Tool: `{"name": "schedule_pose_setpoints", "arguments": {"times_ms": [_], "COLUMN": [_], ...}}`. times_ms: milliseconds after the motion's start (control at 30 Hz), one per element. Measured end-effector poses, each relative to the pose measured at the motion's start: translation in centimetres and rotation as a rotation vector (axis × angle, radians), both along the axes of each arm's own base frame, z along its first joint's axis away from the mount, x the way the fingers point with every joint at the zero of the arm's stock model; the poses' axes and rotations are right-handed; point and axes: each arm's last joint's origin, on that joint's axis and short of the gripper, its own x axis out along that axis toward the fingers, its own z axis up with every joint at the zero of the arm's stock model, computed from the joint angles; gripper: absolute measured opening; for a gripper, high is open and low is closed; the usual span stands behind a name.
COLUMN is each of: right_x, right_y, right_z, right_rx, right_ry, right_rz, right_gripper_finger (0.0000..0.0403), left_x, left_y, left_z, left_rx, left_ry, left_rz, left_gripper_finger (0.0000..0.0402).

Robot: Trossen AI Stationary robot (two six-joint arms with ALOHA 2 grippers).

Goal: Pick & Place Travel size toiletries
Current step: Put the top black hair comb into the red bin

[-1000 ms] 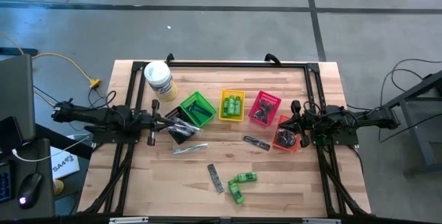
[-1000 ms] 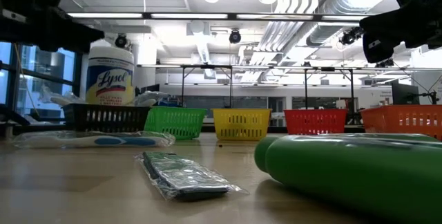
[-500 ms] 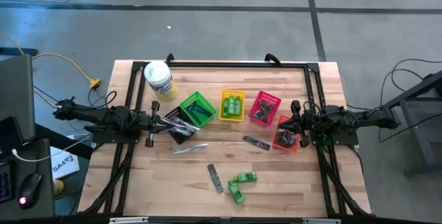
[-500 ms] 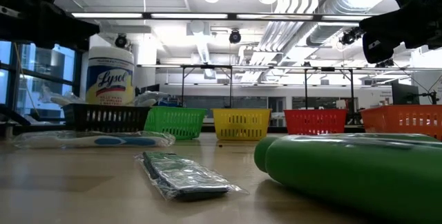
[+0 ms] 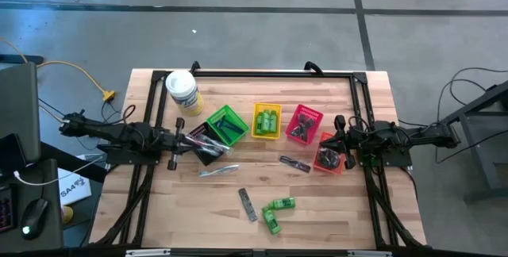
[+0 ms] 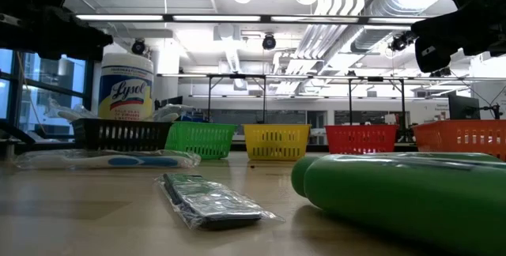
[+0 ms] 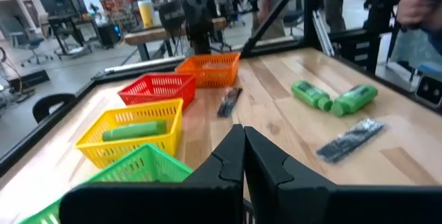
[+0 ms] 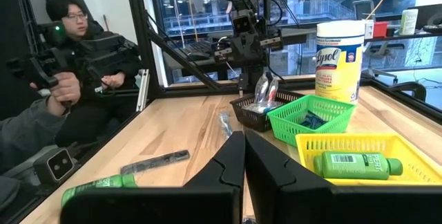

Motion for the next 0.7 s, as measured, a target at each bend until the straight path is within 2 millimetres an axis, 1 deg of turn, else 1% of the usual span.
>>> {"name": "schedule_pose_setpoints", "arguments": {"times_ms": [167,300,700], "right_x": [0.0,0.0,0.0], "right_y": [0.0,0.0,0.0], "right_z": [0.0,0.0,0.0], "right_rx": [0.001,0.001,0.001], "right_ry": [0.0,0.001,0.001], "right_rz": [0.0,0.001,0.001], "right_gripper_finger": [0.0003,0.0003,0.0003], "left_x": [0.4,0.7,0.7], "left_y": [-0.1,-0.1,-0.1], "left_z": [-0.7,-1.3,-1.0], "left_rx": [0.0,-0.01,-0.013], "left_ry": [0.071,0.074,0.039], "left_rz": [0.002,0.004,0.007], "left_gripper_finger": [0.0,0.0,0.0]}}
